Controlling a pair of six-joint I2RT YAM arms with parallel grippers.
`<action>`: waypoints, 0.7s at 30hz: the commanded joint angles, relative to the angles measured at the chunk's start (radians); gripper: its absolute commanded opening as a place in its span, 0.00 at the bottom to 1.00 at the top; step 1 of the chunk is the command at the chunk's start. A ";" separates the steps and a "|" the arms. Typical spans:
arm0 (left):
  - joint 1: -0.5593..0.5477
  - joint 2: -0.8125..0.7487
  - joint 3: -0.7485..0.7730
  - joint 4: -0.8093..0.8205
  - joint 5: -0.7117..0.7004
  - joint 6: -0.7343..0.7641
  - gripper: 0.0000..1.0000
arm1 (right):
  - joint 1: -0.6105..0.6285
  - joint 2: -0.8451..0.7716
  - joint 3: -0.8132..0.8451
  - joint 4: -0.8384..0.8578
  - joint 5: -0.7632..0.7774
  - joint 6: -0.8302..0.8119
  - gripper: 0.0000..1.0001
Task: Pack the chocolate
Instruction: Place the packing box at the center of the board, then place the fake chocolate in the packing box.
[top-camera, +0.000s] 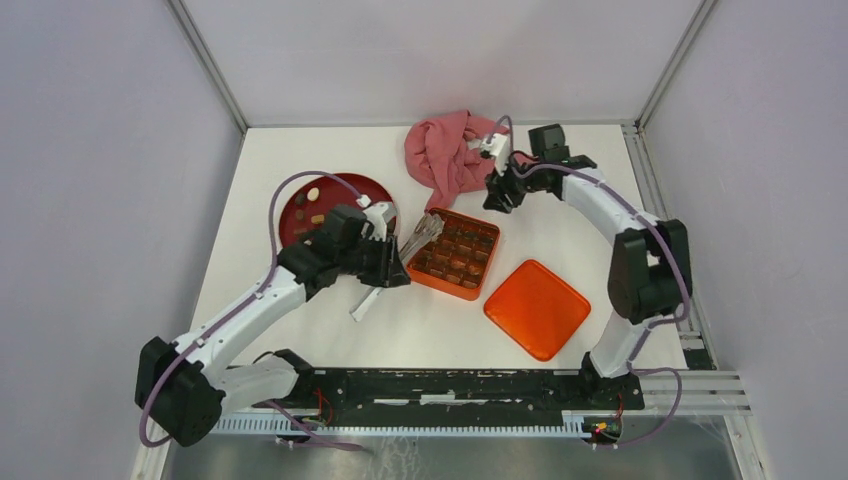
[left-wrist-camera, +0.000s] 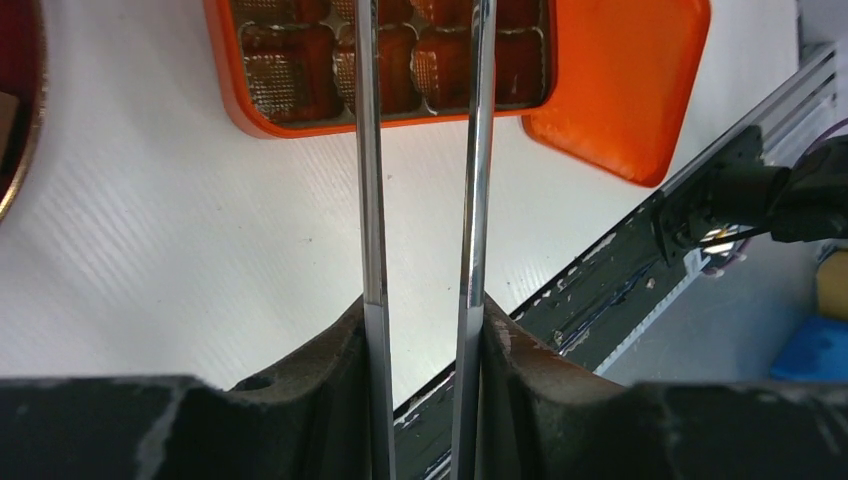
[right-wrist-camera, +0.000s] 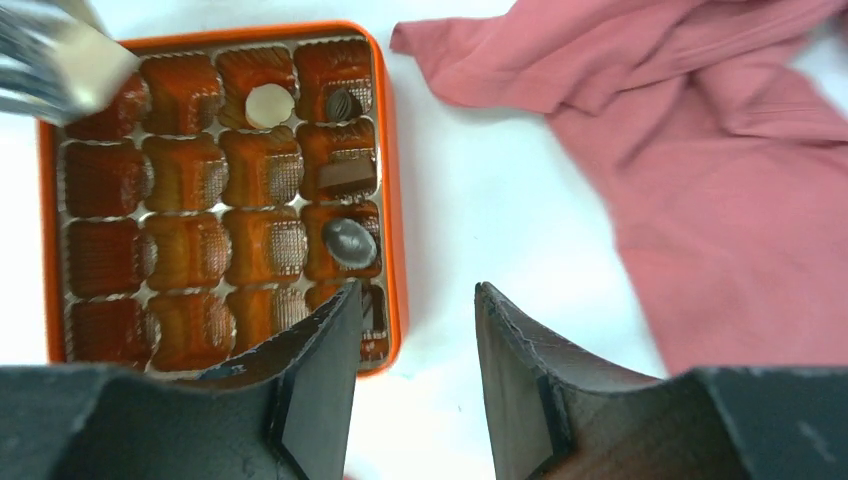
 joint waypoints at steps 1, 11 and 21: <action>-0.088 0.063 0.075 0.053 -0.132 -0.050 0.02 | -0.073 -0.208 -0.063 -0.028 -0.150 -0.010 0.51; -0.190 0.223 0.158 0.008 -0.275 -0.034 0.02 | -0.115 -0.504 -0.486 0.284 -0.291 0.082 0.58; -0.237 0.342 0.259 -0.074 -0.361 -0.025 0.02 | -0.114 -0.461 -0.425 0.144 -0.307 -0.023 0.59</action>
